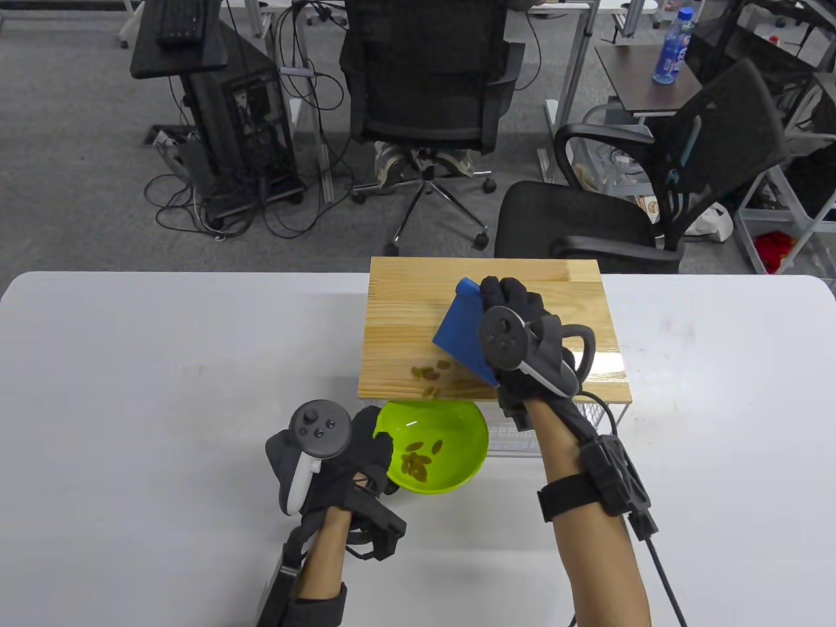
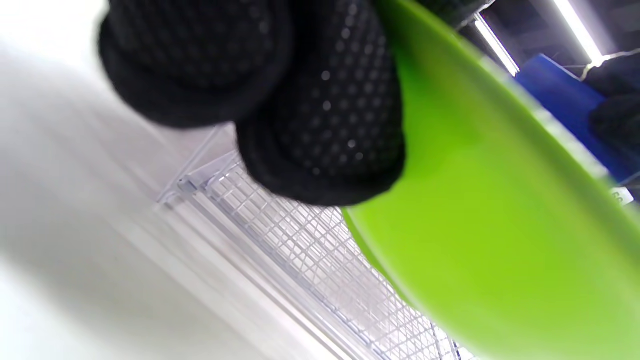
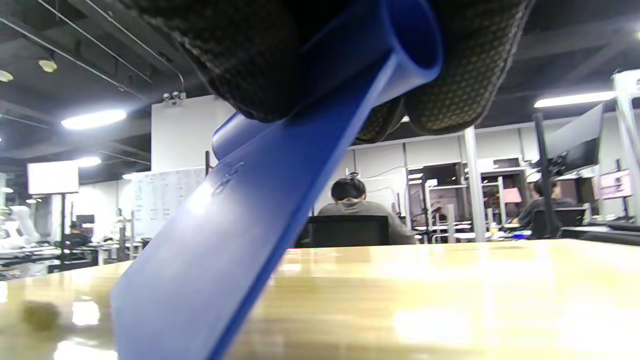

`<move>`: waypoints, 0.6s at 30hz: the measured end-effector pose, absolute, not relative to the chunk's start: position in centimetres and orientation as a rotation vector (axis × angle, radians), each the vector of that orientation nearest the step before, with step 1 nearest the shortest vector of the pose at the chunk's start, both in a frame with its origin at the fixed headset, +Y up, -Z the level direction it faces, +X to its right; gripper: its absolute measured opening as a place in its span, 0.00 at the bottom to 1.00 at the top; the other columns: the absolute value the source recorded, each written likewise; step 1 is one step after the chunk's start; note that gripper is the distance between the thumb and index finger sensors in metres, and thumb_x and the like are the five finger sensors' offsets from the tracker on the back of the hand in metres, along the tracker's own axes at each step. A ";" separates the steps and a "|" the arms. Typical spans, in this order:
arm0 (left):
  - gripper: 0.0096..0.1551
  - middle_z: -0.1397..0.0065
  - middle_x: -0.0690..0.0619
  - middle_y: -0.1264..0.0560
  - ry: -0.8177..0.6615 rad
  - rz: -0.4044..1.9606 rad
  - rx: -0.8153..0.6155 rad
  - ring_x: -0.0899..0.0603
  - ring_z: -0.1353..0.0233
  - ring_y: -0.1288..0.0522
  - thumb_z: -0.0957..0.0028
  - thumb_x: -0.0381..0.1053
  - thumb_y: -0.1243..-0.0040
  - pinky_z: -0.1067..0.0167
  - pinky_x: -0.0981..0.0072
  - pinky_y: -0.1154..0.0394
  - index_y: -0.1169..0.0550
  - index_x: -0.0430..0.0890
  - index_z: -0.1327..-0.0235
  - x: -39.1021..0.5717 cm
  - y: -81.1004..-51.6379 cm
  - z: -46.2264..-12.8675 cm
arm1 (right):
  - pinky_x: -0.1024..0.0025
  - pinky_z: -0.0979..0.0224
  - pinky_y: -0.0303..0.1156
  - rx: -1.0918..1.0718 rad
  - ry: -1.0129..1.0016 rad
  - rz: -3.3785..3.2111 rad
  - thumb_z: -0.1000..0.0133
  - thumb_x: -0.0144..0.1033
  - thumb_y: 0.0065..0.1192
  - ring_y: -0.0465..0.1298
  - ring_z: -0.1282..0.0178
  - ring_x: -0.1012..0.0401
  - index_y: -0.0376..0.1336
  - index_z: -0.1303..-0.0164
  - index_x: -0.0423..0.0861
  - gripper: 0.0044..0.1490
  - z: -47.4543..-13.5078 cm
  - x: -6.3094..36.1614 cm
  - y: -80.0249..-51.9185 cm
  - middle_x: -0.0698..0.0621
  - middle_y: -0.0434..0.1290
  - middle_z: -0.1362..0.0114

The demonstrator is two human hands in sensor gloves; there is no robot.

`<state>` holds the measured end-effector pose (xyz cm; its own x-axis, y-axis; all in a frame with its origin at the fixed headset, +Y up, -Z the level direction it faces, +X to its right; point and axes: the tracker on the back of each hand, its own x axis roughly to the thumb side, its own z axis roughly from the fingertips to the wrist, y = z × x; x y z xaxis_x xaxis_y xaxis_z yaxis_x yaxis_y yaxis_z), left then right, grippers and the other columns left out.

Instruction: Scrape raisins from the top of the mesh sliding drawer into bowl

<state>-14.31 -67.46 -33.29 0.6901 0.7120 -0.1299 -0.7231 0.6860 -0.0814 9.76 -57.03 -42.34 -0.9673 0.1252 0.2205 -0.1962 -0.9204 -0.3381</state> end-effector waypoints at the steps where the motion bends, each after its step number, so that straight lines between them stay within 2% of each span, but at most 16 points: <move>1: 0.35 0.37 0.40 0.17 0.092 0.799 -0.130 0.52 0.73 0.08 0.43 0.44 0.37 0.70 0.67 0.10 0.31 0.37 0.22 -14.4 -67.3 -33.2 | 0.39 0.32 0.71 0.323 -0.528 2.901 0.42 0.26 0.65 0.72 0.28 0.40 0.57 0.22 0.42 0.36 -42.4 9.4 -57.0 0.40 0.60 0.21; 9: 0.31 0.37 0.40 0.17 0.104 0.795 -0.146 0.52 0.73 0.08 0.42 0.44 0.37 0.70 0.66 0.10 0.28 0.38 0.26 -14.9 -67.2 -33.2 | 0.38 0.31 0.70 0.589 -0.526 2.829 0.42 0.26 0.65 0.72 0.27 0.41 0.57 0.22 0.43 0.36 -40.8 8.6 -57.2 0.41 0.60 0.20; 18: 0.29 0.37 0.40 0.17 0.092 0.790 -0.161 0.52 0.72 0.08 0.42 0.44 0.37 0.69 0.66 0.10 0.27 0.38 0.28 -15.4 -67.0 -33.2 | 0.39 0.31 0.71 0.814 -0.652 2.753 0.42 0.26 0.65 0.72 0.27 0.42 0.56 0.22 0.44 0.36 -37.8 8.7 -57.7 0.41 0.60 0.20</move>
<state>-15.42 -66.97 -33.19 0.7005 0.6993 -0.1426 -0.7133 0.6923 -0.1091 8.72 -57.70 -37.77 -0.8290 0.0623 0.5557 -0.3047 -0.8835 -0.3556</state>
